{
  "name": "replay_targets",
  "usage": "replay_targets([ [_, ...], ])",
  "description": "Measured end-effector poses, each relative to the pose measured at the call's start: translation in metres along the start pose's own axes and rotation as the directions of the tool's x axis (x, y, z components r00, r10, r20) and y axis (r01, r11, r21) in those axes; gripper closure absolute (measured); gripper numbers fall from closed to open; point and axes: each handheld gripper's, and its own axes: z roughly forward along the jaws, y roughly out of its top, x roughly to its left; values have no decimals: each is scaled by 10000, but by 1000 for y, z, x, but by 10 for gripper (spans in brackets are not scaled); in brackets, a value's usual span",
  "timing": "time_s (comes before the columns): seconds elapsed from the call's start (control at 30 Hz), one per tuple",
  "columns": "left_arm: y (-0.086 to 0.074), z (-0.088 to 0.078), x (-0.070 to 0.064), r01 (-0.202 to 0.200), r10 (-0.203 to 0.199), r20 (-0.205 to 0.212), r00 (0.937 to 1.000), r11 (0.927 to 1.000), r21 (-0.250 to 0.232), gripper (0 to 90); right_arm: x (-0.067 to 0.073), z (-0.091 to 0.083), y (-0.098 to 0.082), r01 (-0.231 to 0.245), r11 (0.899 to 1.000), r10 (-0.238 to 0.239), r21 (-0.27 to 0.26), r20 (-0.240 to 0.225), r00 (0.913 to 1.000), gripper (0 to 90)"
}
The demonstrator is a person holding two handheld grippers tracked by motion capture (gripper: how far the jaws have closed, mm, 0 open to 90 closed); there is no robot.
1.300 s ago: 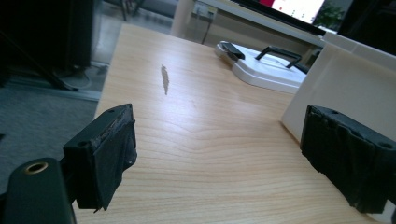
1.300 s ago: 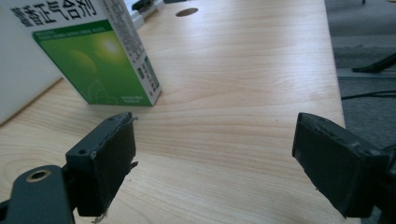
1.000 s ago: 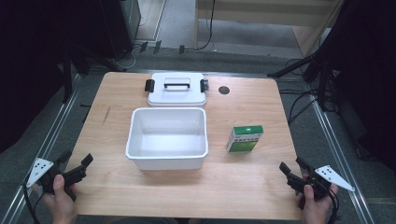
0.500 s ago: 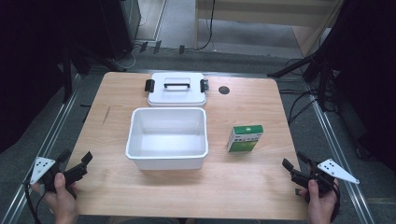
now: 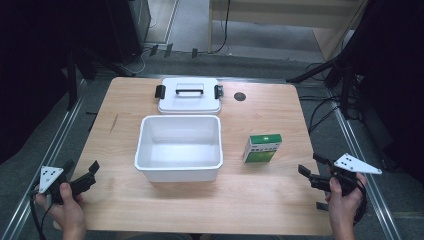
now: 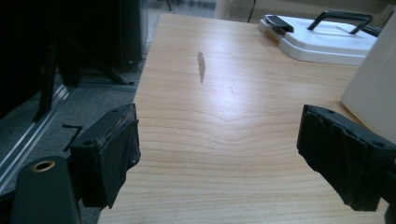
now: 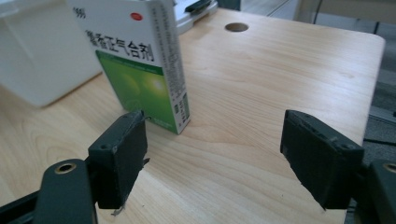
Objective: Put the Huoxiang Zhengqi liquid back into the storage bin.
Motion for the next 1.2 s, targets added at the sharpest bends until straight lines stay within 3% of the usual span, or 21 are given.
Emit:
replay_targets([
  [0.07, 0, 0, 0, -76, 76, 25, 10000, 10000, -15, 138, 1, 2, 6, 228, 9994, -226, 258, -78, 9997, 232],
  [0.1, 0, -1, -1, -214, 214, 149, 9997, 9998, -7, 139, 4, 5, 18, 813, 9940, -798, 736, -232, 9965, 231],
  [0.13, 0, -1, -1, -214, 214, 149, 9997, 9998, -7, 139, 4, 5, 18, 813, 9940, -798, 736, -232, 9965, 231],
  [0.17, 0, 0, -2, -226, 225, 166, 9996, 9997, 72, 138, 8, 7, 31, 1277, 9858, -1245, 1094, -358, 9916, 231],
  [0.2, 1, 1, -1, -182, 176, 265, 9995, 9995, 246, 139, 9, 9, 36, 1419, 9827, -1374, 1194, -450, 9895, 229],
  [0.4, 2, 5, 2, 10, -39, 505, 9987, 9984, 564, 140, 12, 17, 60, 1736, 9716, -1687, 1608, -438, 9847, 223],
  [0.6, 2, 5, 4, 86, -118, 526, 9985, 9980, 619, 140, 13, 27, 75, 2227, 9494, -2212, 2216, -320, 9747, 225],
  [0.7, 2, 5, 4, 137, -171, 551, 9983, 9980, 619, 140, 10, 29, 89, 2252, 9431, -2179, 2448, -568, 9743, 231],
  [0.77, 2, 5, 4, 125, -163, 561, 9983, 9976, 675, 141, 11, 31, 95, 2432, 9295, -2281, 2774, -861, 9698, 225],
  [0.97, 2, 6, 4, 144, -181, 538, 9984, 9976, 679, 142, 18, 44, 110, 3342, 8612, -3040, 3829, -1389, 9425, 203],
  [1.0, 2, 6, 4, 144, -181, 538, 9984, 9976, 679, 142, 20, 46, 113, 3443, 8545, -3120, 3890, -1456, 9388, 203],
  [1.1, 2, 5, 4, 127, -164, 541, 9984, 9976, 684, 142, 22, 49, 117, 3563, 8476, -3158, 3931, -1658, 9342, 204],
  [1.17, 2, 6, 4, 132, -168, 532, 9984, 9977, 661, 143, 26, 53, 125, 3791, 8312, -3328, 4067, -1821, 9252, 219],
  [1.2, 2, 6, 4, 132, -168, 532, 9984, 9977, 661, 143, 26, 53, 125, 3791, 8312, -3328, 4067, -1821, 9252, 219],
])
